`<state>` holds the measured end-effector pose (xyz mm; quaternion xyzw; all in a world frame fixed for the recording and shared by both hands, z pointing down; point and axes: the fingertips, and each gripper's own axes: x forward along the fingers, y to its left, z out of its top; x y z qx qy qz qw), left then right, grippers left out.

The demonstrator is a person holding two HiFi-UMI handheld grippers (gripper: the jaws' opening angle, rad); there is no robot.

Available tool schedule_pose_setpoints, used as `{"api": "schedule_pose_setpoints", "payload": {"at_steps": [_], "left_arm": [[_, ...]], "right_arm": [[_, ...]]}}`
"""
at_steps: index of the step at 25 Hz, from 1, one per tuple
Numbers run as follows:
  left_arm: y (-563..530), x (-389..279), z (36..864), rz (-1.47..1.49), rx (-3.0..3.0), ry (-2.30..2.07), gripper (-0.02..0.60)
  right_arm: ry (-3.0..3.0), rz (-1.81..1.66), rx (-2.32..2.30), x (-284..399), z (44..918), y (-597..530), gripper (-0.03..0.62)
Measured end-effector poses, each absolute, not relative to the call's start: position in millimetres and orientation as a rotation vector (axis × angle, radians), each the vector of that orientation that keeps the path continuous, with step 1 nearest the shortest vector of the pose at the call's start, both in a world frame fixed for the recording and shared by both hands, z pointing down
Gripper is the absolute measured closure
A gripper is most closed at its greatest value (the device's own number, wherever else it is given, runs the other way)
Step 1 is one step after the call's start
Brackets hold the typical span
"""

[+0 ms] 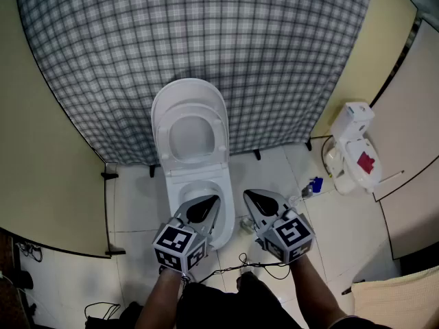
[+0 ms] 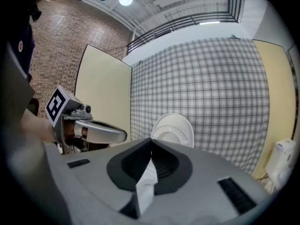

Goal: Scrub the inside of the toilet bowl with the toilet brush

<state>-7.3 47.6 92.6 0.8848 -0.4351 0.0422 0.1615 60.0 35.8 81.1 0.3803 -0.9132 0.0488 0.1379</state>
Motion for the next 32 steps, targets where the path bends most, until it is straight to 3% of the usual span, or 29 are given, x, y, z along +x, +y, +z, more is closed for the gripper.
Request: {"api": "schedule_pose_setpoints", "payload": {"at_steps": [10, 26, 29, 32], "left_arm": [[15.7, 29.0, 172.3, 0.202, 2.510, -1.184, 0.581], [26.5, 95.5, 412.3, 0.340, 2.311, -1.081, 0.581], [27.5, 108.5, 440.2, 0.355, 2.291, -1.051, 0.581], [19.4, 112.4, 462.4, 0.358, 2.282, -1.057, 0.581]], "right_arm": [[-2.511, 0.260, 1.149, 122.0, 170.9, 4.9, 0.580], [-2.126, 0.423, 1.056, 216.9, 460.9, 2.0, 0.572], [-2.048, 0.448, 1.037, 238.3, 509.2, -0.4, 0.560], [-1.986, 0.460, 1.005, 249.6, 551.0, -9.0, 0.493]]}}
